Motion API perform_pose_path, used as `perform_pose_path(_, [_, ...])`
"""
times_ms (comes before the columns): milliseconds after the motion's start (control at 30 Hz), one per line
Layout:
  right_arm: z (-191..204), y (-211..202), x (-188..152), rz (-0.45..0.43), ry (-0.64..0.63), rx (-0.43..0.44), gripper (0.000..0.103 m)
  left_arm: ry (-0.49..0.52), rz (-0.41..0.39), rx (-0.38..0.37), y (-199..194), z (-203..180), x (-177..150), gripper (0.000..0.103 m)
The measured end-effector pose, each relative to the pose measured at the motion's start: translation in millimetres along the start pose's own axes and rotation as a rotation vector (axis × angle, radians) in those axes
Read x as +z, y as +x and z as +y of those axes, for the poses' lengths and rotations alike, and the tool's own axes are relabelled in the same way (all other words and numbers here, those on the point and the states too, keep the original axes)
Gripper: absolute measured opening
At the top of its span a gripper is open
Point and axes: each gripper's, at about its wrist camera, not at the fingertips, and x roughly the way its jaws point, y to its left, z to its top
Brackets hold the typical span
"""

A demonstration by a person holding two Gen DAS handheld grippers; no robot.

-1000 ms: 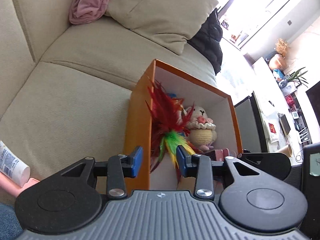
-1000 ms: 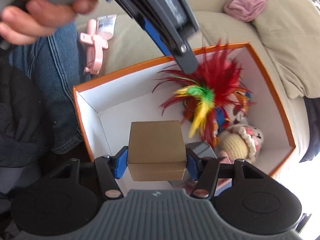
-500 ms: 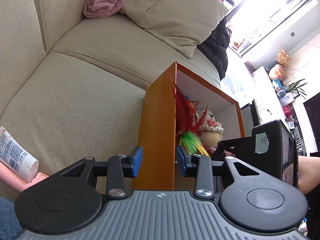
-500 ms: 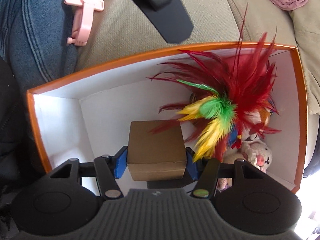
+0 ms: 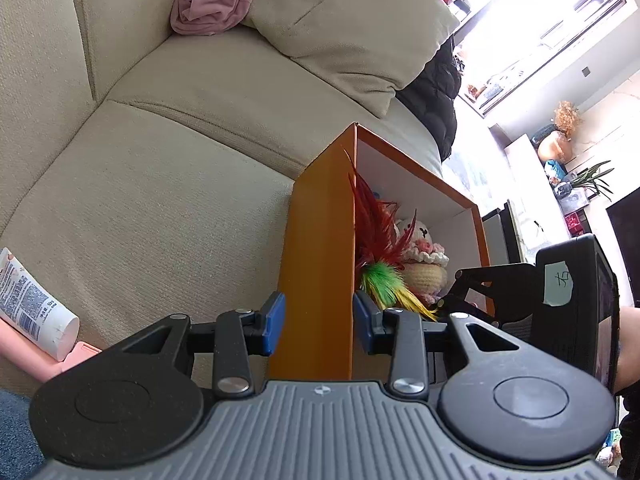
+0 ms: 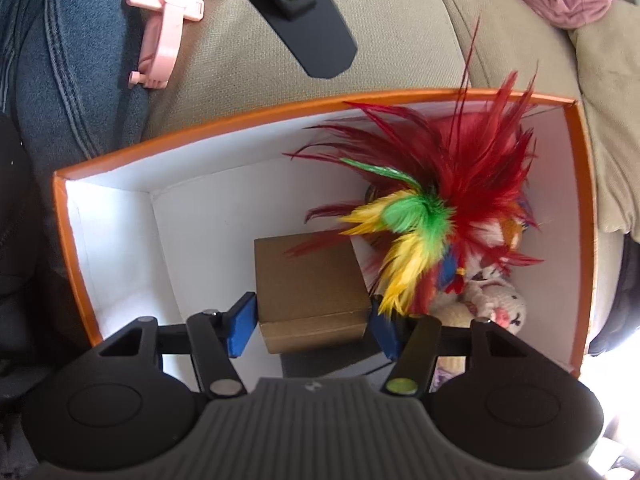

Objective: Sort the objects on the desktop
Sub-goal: 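Open the left tool releasing the gift box while the right tool releases the brown cube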

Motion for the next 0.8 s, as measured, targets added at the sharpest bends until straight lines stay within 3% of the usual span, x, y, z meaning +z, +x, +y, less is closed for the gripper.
perform_pose_path(167, [1,8,9,0.060,-0.034,-0.018,0.063,0.017,0.000,-0.014,-3,-4,-2,0.042])
perform_pose_path(533, [-7,8,-2,0.004,-0.021,0.016,0.066,0.000,-0.012,-0.003,-10,3,-1,0.042])
perform_pose_path(800, [1,11,1,-0.019,-0.089,0.032,0.066,0.002,-0.005,0.007,-9,2,-4,0.042])
